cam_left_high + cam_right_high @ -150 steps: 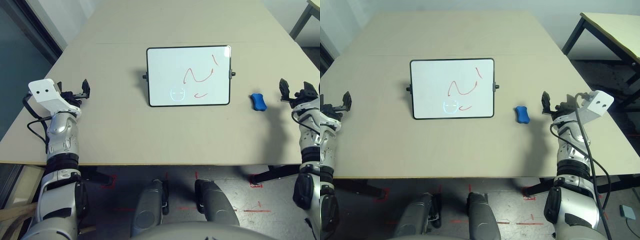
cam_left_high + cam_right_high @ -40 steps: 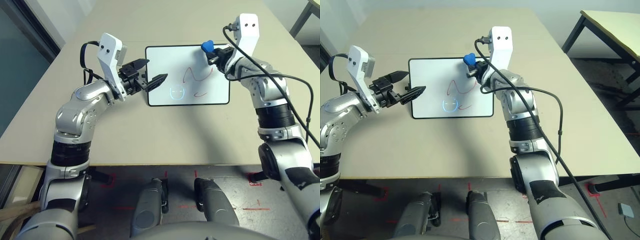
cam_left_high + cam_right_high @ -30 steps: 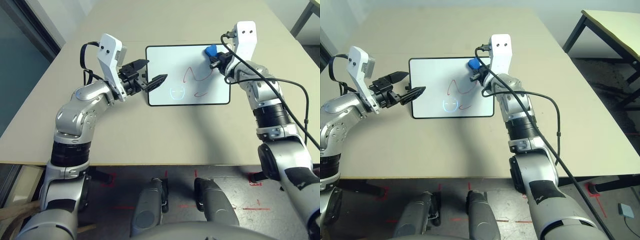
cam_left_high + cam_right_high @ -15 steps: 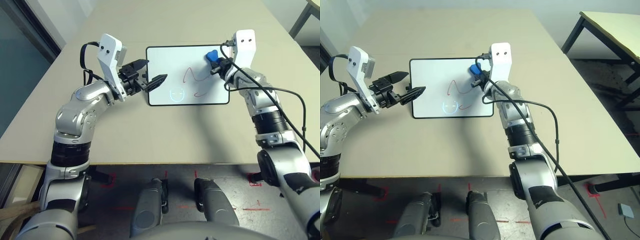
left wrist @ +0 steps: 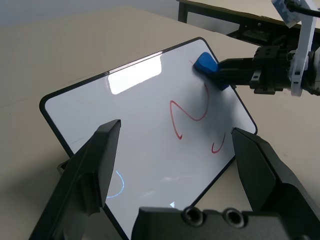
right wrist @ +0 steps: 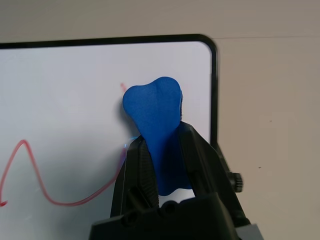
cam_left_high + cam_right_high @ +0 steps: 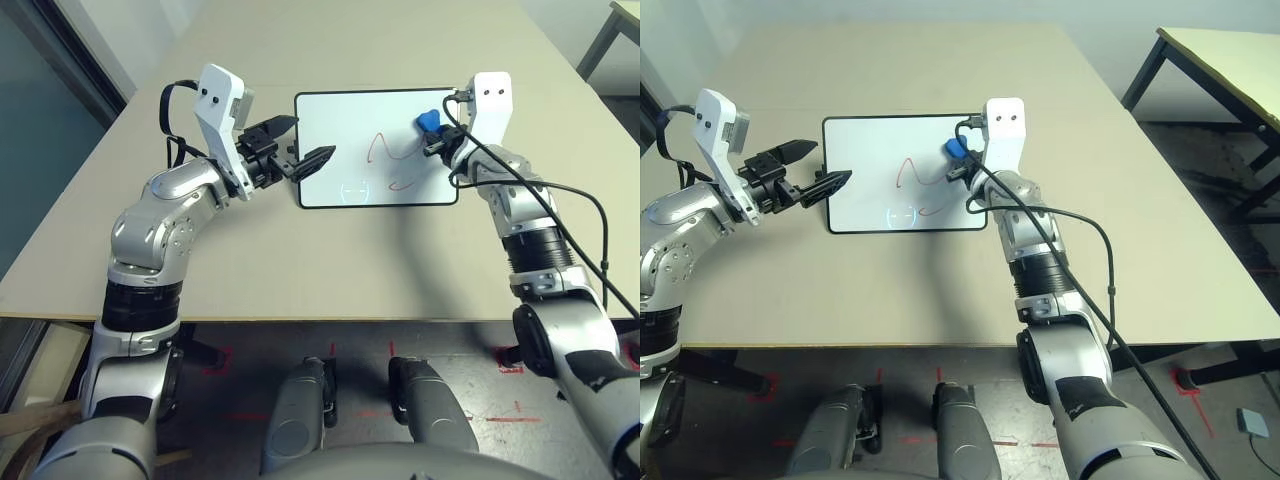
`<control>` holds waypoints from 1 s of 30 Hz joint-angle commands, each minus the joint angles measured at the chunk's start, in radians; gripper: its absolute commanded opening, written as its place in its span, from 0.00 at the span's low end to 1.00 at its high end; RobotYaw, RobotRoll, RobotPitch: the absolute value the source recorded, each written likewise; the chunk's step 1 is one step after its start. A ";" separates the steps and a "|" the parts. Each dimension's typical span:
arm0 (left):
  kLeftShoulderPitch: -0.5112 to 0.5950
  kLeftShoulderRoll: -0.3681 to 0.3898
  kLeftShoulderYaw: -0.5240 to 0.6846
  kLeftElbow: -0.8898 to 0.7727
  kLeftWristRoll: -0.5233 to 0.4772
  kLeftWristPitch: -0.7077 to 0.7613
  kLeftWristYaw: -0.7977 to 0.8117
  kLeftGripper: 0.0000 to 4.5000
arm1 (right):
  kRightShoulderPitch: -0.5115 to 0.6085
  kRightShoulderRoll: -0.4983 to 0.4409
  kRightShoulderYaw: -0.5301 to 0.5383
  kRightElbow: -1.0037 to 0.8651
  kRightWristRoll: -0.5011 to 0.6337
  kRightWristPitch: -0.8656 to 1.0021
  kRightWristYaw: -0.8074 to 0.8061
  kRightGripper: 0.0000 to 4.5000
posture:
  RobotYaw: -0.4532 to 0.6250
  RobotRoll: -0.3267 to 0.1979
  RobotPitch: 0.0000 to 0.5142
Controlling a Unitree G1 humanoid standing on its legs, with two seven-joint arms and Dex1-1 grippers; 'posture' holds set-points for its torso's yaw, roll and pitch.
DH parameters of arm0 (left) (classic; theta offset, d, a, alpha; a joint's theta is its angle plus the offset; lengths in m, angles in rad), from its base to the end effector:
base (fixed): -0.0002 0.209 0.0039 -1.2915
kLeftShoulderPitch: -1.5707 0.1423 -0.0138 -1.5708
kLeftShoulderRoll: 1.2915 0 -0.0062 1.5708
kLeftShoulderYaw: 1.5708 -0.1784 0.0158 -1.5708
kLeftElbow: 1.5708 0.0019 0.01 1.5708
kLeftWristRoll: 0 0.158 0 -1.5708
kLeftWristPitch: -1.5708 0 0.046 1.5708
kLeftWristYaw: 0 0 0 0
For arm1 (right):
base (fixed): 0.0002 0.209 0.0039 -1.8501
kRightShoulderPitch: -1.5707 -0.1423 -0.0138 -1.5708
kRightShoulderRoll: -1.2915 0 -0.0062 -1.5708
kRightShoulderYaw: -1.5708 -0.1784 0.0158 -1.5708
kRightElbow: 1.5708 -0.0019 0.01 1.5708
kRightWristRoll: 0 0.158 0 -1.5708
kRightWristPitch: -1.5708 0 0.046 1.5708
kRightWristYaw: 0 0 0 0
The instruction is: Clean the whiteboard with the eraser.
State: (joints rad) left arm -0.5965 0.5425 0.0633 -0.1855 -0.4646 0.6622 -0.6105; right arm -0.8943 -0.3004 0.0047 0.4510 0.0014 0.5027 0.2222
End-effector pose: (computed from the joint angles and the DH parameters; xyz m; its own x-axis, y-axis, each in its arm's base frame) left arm 0.2832 0.1979 0.2334 0.7324 -0.6809 0.0087 0.6702 0.7231 0.1672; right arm 0.3565 -0.1639 0.2020 0.9764 0.1821 -0.1160 -0.2076 0.9397 -0.2717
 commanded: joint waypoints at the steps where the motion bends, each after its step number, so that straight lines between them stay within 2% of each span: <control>1: -0.009 -0.004 -0.009 0.000 0.008 0.009 0.004 1.00 | -0.019 0.011 -0.008 0.040 -0.002 -0.016 -0.009 0.19 | 0.45 0.62 0.29; 12: -0.013 -0.012 -0.011 -0.004 0.009 0.012 0.010 1.00 | -0.021 0.110 0.041 0.013 0.008 0.005 0.046 0.19 | 0.45 0.62 0.29; 19: -0.012 -0.013 -0.010 -0.007 0.008 0.012 0.014 1.00 | 0.017 0.152 0.072 -0.042 0.000 0.044 0.066 0.19 | 0.45 0.62 0.28; 23: -0.014 -0.014 -0.011 -0.005 0.008 0.010 0.014 1.00 | 0.029 0.147 0.075 -0.052 -0.006 0.051 0.068 0.19 | 0.45 0.62 0.28; 30: -0.018 -0.018 -0.017 0.005 0.012 0.004 0.010 1.00 | -0.027 0.072 0.008 0.018 -0.011 0.006 0.015 0.19 | 0.45 0.62 0.27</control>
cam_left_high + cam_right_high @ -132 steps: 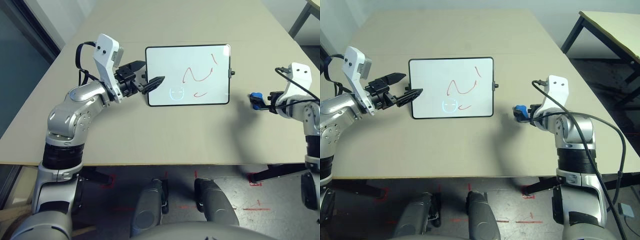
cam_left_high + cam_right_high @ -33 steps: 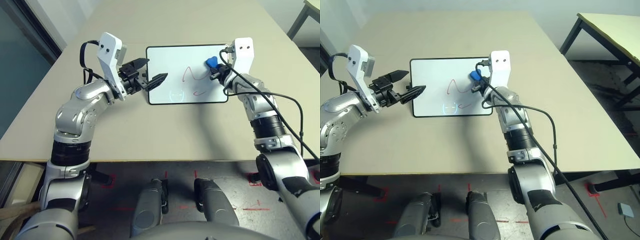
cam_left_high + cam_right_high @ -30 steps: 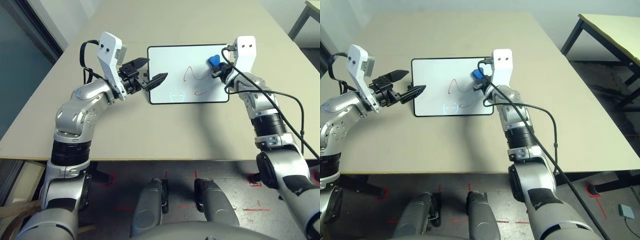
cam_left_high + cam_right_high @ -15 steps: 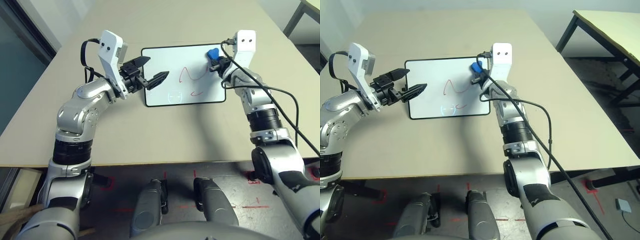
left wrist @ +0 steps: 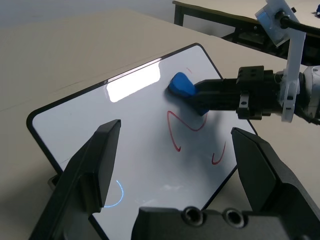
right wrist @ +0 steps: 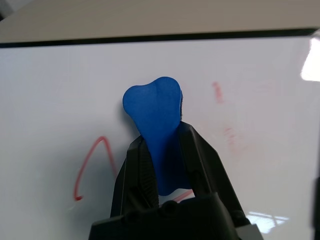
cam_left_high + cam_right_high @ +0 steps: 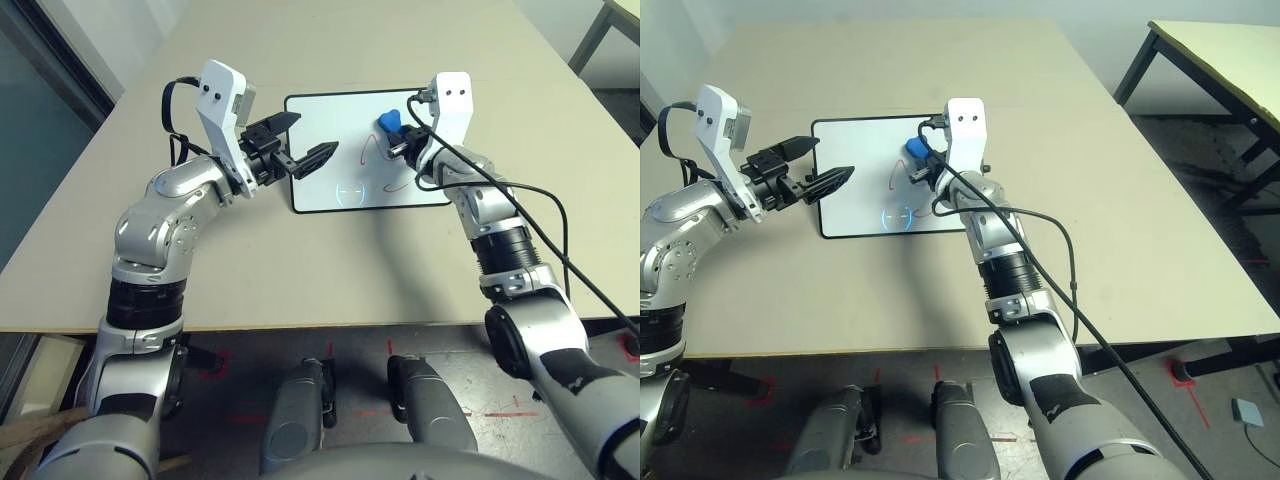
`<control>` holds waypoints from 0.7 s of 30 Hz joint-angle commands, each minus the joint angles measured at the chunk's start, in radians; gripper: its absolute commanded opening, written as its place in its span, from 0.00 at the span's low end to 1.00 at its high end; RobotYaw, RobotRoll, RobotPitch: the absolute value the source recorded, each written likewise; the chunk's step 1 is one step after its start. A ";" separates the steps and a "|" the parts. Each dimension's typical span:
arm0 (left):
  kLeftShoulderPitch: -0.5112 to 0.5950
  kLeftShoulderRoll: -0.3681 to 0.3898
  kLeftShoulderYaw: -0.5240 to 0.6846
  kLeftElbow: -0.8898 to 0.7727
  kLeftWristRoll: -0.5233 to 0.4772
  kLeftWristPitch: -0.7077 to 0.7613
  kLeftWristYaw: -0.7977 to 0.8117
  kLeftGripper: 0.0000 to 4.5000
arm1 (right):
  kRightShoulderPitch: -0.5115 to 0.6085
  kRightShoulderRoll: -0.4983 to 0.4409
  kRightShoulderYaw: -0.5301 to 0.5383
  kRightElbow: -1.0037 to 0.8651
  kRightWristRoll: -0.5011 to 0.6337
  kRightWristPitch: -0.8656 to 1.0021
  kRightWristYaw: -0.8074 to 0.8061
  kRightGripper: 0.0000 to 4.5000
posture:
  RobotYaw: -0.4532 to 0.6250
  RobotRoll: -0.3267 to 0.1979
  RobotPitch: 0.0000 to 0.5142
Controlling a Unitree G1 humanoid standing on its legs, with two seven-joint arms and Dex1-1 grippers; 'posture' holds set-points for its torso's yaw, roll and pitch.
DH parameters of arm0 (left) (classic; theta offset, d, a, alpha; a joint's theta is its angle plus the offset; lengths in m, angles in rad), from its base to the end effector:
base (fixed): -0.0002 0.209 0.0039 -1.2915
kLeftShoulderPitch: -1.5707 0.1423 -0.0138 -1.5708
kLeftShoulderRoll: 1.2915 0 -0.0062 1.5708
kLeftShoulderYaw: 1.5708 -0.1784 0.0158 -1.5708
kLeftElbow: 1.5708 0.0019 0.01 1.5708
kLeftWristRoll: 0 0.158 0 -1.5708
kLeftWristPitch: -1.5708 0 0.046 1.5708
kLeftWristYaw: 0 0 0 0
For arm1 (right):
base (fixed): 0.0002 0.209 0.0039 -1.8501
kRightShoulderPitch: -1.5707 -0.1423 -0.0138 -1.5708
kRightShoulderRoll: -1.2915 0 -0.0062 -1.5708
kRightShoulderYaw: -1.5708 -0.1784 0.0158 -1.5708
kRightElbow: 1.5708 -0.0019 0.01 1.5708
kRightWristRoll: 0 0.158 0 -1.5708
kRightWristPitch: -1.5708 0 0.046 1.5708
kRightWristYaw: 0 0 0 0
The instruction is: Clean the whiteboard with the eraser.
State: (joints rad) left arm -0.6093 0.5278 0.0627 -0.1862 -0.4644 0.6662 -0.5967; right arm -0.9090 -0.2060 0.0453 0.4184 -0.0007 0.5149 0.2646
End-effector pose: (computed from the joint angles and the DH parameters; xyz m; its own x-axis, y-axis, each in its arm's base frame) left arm 0.2840 0.1946 0.2353 0.7336 -0.6792 0.0232 0.6675 0.7265 0.1633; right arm 0.3546 -0.1274 0.2032 0.9391 0.3245 -0.1131 -0.3429 0.9068 -0.2453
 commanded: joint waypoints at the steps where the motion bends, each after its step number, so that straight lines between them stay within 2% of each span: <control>1: -0.005 -0.004 -0.017 0.007 0.012 -0.001 -0.004 1.00 | -0.022 -0.031 -0.041 0.064 -0.007 -0.014 -0.035 0.19 | 0.44 0.62 0.27; 8: -0.008 -0.005 -0.018 0.006 0.011 0.000 -0.006 1.00 | -0.045 -0.053 -0.070 0.120 -0.006 -0.044 -0.067 0.19 | 0.44 0.62 0.28; 21: -0.001 -0.002 -0.017 0.004 0.009 0.002 -0.010 1.00 | 0.060 0.061 0.005 0.011 0.006 0.009 -0.004 0.19 | 0.45 0.62 0.29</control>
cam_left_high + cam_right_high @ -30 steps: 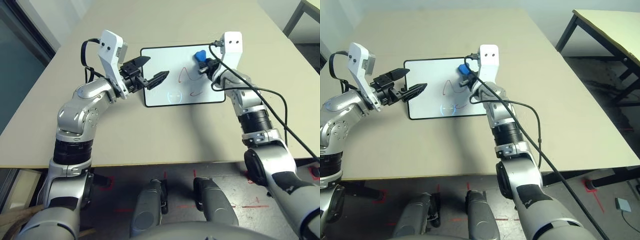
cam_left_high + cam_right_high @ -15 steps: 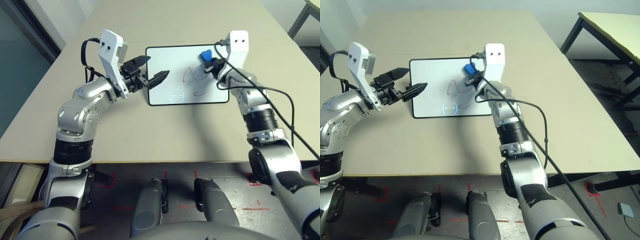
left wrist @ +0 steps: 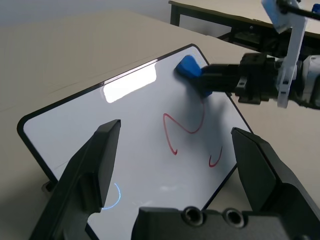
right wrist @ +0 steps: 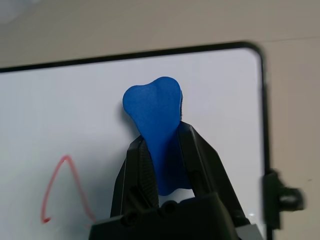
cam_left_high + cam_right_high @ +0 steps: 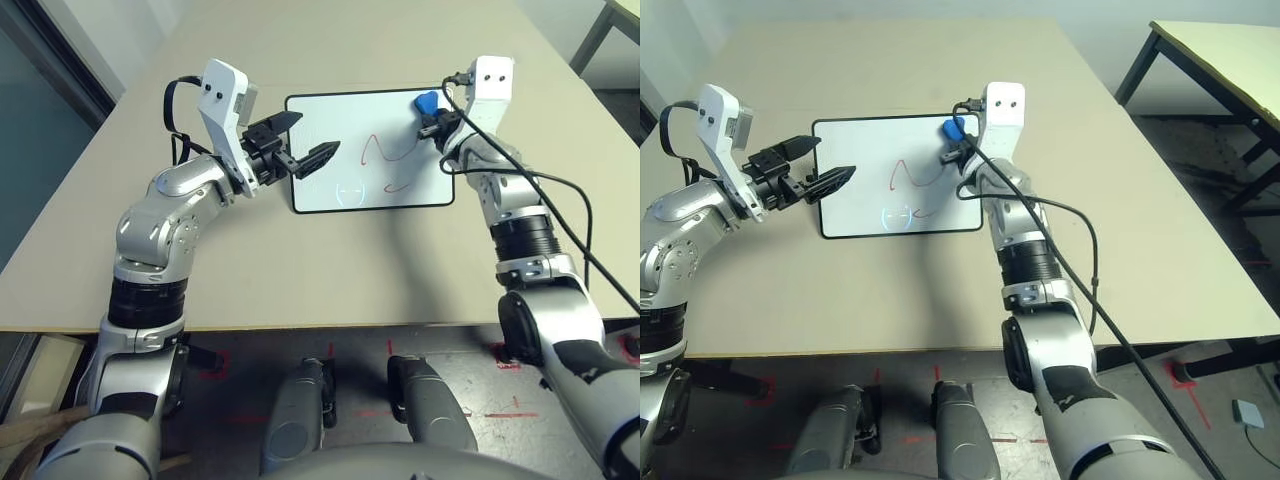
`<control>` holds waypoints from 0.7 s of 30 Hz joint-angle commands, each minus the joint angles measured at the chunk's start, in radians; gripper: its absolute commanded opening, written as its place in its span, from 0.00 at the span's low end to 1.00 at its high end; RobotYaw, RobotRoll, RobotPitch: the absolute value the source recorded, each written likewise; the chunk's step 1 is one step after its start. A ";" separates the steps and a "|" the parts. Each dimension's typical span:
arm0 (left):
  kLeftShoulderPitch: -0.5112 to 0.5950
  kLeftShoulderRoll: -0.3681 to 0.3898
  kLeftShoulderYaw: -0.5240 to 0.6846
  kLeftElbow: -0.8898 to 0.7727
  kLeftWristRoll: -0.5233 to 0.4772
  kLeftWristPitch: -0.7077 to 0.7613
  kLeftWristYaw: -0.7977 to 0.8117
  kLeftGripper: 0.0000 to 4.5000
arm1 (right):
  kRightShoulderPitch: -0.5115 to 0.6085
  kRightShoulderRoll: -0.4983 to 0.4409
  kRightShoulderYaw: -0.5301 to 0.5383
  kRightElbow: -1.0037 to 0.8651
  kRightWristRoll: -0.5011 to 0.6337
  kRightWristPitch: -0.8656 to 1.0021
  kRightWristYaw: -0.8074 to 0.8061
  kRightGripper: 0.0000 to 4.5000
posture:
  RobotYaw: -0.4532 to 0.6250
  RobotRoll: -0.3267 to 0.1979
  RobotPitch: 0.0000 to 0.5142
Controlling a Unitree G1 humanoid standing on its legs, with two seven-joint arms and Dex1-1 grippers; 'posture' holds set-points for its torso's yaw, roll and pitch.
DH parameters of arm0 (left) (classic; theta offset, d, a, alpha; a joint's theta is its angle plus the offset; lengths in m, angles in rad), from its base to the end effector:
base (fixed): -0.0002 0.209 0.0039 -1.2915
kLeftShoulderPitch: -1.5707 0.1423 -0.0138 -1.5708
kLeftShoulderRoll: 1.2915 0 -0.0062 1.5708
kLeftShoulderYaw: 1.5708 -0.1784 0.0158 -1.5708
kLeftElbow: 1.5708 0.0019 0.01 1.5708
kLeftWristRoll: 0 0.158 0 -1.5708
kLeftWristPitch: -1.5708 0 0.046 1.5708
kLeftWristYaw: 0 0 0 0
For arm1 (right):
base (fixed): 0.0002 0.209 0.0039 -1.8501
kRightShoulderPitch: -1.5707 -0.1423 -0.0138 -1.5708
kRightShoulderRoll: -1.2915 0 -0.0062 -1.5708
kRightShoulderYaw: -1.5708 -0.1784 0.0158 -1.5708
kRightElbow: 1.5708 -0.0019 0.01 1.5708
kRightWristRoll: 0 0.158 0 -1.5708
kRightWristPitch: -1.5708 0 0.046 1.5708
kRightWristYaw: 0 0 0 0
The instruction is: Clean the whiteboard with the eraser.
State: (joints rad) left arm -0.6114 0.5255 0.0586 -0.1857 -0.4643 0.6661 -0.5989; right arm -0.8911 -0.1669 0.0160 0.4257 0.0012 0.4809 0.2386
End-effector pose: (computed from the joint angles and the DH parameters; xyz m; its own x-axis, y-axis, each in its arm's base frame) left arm 0.2843 0.1934 0.2353 0.7291 -0.6840 0.0222 0.6724 0.7220 0.1633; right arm 0.3540 -0.1233 0.1960 0.9437 0.3187 -0.0887 -0.3304 0.9220 -0.2018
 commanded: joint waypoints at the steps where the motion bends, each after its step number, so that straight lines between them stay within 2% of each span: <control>1: 0.002 0.000 -0.013 0.004 0.009 0.002 -0.008 1.00 | 0.050 0.027 0.038 -0.003 0.003 0.045 0.024 0.19 | 0.45 0.62 0.29; 7: 0.002 0.001 -0.013 0.015 0.013 -0.005 -0.012 1.00 | 0.030 0.001 0.017 0.015 -0.006 0.029 0.010 0.19 | 0.45 0.62 0.30; 14: 0.004 0.000 -0.015 0.031 0.018 -0.018 -0.024 1.00 | -0.076 -0.085 -0.055 0.152 -0.005 -0.064 -0.050 0.19 | 0.44 0.62 0.30; 19: 0.003 0.002 -0.015 0.039 0.020 -0.025 -0.029 1.00 | -0.090 -0.085 -0.060 0.195 -0.001 -0.090 -0.051 0.19 | 0.45 0.62 0.30; 21: 0.003 0.002 -0.014 0.040 0.021 -0.026 -0.030 1.00 | -0.059 -0.055 -0.042 0.166 0.006 -0.076 -0.033 0.19 | 0.45 0.62 0.30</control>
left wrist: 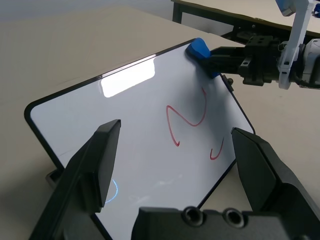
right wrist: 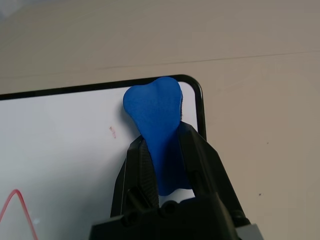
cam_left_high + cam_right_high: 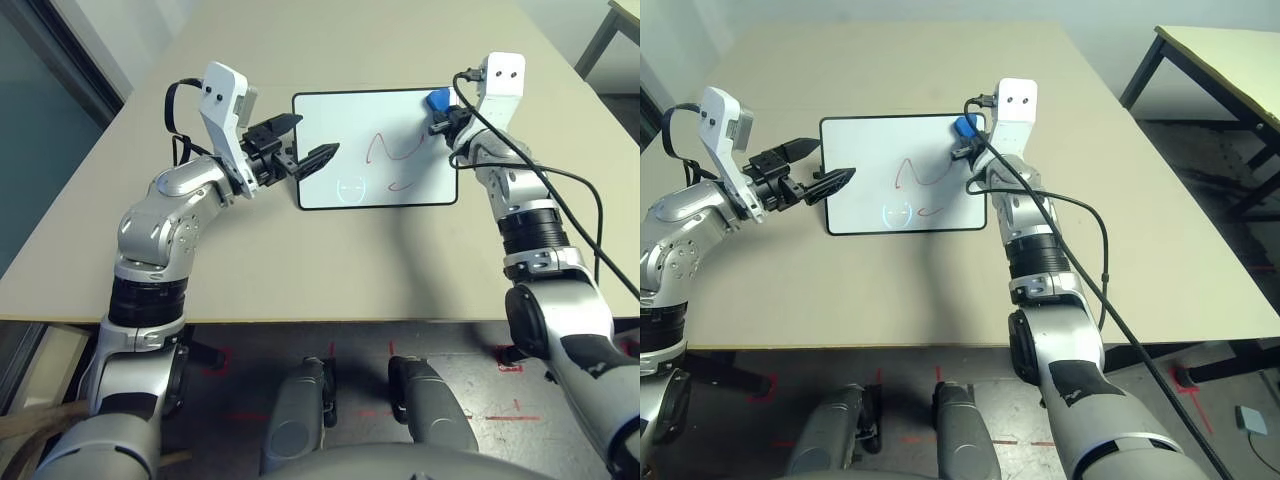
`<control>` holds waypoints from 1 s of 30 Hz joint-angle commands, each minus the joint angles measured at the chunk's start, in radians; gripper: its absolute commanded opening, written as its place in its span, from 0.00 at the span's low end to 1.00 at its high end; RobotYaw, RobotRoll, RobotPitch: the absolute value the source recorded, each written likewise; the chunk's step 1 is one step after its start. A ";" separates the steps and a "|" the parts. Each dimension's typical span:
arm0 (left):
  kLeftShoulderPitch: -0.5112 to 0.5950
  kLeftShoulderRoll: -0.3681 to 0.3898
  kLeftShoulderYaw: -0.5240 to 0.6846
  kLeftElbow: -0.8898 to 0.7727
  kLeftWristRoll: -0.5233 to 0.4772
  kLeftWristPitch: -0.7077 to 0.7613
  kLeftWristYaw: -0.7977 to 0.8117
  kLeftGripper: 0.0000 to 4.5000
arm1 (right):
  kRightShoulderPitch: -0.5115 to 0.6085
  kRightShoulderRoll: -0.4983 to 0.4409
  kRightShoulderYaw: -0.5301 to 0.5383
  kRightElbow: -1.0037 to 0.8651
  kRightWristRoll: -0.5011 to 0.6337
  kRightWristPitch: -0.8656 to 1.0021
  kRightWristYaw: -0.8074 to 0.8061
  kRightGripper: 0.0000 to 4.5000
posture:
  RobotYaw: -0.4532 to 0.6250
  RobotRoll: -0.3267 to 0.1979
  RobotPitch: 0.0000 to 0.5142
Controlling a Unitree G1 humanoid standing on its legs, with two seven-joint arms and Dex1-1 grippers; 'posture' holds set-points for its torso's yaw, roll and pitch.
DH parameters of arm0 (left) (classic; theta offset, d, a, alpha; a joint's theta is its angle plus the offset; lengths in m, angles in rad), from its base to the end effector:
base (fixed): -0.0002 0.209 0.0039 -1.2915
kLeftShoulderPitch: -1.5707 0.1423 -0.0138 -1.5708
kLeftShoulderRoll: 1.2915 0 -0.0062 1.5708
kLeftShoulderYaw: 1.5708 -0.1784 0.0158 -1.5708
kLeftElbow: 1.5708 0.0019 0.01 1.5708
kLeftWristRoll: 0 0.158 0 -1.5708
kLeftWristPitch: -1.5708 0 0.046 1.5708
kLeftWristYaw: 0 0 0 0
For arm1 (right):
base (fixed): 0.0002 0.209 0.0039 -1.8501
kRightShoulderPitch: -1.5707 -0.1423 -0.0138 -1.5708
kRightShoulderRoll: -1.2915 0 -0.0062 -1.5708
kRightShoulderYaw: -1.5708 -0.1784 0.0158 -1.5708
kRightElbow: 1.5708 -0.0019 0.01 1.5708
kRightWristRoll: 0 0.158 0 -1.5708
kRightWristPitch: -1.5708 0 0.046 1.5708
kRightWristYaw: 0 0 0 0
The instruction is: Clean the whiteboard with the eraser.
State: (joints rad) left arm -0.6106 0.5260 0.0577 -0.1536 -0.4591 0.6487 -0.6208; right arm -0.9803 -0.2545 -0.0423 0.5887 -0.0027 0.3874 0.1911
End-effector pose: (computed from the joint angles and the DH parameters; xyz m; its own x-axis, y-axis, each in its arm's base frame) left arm 0.2877 0.1963 0.2313 0.7248 -0.6888 0.0130 0.6793 0.7177 0.1532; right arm 0.3683 -0.1558 0.2089 0.9825 0.1820 -0.0394 -0.1862 0.9558 -0.2274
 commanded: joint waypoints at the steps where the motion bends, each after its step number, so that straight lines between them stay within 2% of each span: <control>1: 0.003 0.002 -0.013 0.008 0.016 -0.009 -0.009 1.00 | 0.044 0.046 0.026 -0.013 0.012 0.025 0.023 0.19 | 0.45 0.62 0.30; 8: 0.004 0.002 -0.010 0.009 0.024 -0.009 -0.018 1.00 | 0.162 0.135 0.109 -0.158 0.011 0.107 0.089 0.19 | 0.45 0.62 0.30; 15: 0.004 0.014 -0.014 0.011 0.040 -0.016 -0.030 1.00 | 0.240 0.160 0.165 -0.239 -0.004 0.151 0.116 0.19 | 0.45 0.62 0.30; 25: 0.006 0.060 -0.030 -0.001 0.067 0.008 -0.061 1.00 | 0.116 0.100 0.106 -0.147 -0.015 0.069 0.066 0.19 | 0.45 0.62 0.30; 30: 0.019 0.062 -0.028 -0.008 0.067 0.015 -0.064 1.00 | 0.091 0.115 0.101 -0.078 -0.009 0.024 0.057 0.19 | 0.46 0.62 0.30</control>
State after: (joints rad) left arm -0.6028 0.5792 0.0439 -0.1524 -0.3969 0.6544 -0.6786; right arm -0.8903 -0.1530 0.0532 0.4785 -0.0113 0.4168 0.2466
